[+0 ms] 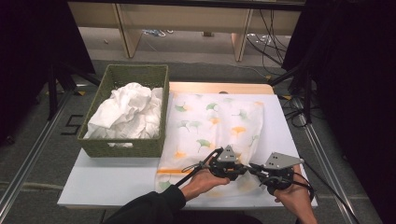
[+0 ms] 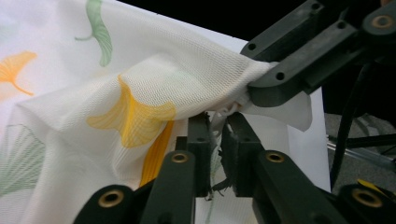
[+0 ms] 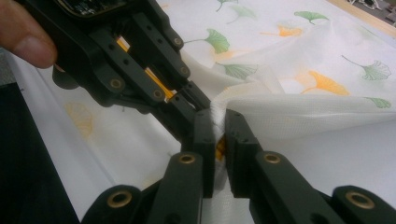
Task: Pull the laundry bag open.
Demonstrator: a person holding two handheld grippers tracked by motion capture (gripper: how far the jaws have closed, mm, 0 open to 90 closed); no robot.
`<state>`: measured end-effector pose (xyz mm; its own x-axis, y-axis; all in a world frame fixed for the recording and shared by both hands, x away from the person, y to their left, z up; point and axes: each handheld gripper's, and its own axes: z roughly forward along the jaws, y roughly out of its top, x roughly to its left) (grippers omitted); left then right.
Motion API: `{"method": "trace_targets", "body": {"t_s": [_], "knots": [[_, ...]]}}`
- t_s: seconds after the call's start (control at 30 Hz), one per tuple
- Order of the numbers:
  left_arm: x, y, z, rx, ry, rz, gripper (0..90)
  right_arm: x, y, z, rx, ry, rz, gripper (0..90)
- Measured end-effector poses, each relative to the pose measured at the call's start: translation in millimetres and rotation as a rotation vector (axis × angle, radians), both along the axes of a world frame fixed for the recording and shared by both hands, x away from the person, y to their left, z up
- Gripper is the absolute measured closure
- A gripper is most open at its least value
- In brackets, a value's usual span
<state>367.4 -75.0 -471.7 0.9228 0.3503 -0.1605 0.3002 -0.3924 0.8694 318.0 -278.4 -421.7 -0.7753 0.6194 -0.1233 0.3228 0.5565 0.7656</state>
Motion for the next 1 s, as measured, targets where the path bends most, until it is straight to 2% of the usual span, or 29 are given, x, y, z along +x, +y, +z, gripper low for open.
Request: {"method": "trace_targets", "body": {"t_s": [0.03, 0.07, 0.13, 0.23, 0.27, 0.33, 0.43, 0.53, 0.57, 0.6, 0.63, 0.67, 0.77, 0.8, 0.9, 1.0], "knots": [[-1.6, -1.4, -0.4, -0.012, 0.017, 0.009, 83.4, -0.1, 0.2, 0.0, 0.003, 0.003, -0.001, 85.4], [-0.8, -2.1, -0.6, 0.001, -0.011, -0.005, 83.6, -0.5, 0.7, 0.1, 0.0, 0.005, 0.002, 85.4], [-2.3, -2.4, -1.0, -0.001, -0.006, 0.008, 83.9, -1.2, 1.6, 0.2, -0.002, 0.015, -0.003, 85.4], [-1.3, -1.1, 0.3, -0.001, -0.007, -0.01, 83.9, -0.8, 1.4, -0.1, 0.0, 0.014, -0.003, 85.4], [-1.9, -0.7, 0.9, 0.015, -0.035, -0.02, 83.7, -0.7, 0.7, 0.4, -0.002, 0.002, 0.001, 85.4], [-4.8, -2.0, 0.8, 0.015, -0.049, -0.007, 83.3, -0.4, 0.3, 0.6, -0.001, 0.004, 0.0, 85.4], [-4.8, -2.2, 0.8, 0.015, -0.047, -0.015, 83.1, -1.6, 1.0, -0.5, 0.009, 0.022, -0.017, 85.4], [-3.0, -1.0, 0.4, 0.005, -0.025, -0.036, 82.8, -0.3, -0.5, -0.6, 0.009, 0.015, -0.005, 85.3], [-4.5, -1.6, 0.5, 0.005, -0.034, -0.025, 82.9, -0.5, -1.2, 0.0, 0.004, 0.009, -0.015, 85.3], [-4.1, -0.7, 1.6, 0.018, -0.042, -0.034, 83.3, -0.1, -1.3, -0.3, 0.003, 0.008, -0.016, 85.4], [-4.9, -1.8, 1.6, 0.001, -0.034, -0.037, 83.1, 0.0, -1.5, -0.6, 0.002, 0.008, -0.016, 85.3], [-4.9, -1.7, 1.4, 0.003, -0.034, -0.038, 82.3, 0.0, -1.4, -1.1, 0.008, 0.016, -0.015, 85.3], [-4.5, -0.9, 0.9, 0.015, -0.034, -0.027, 82.8, -0.6, -2.3, -0.4, 0.005, 0.02, -0.023, 85.3], [-4.6, -1.0, 0.8, 0.007, -0.035, -0.024, 86.9, 0.5, -1.2, -1.7, 0.006, 0.019, -0.011, 85.3], [-3.5, -1.1, 0.8, 0.013, -0.041, -0.023, 88.2, 0.0, -0.9, -1.5, 0.002, 0.015, -0.012, 85.3], [-3.9, -1.4, -0.1, 0.0, -0.034, -0.013, 88.5, 0.1, -0.8, -1.4, -0.001, 0.016, -0.015, 85.4]]}}
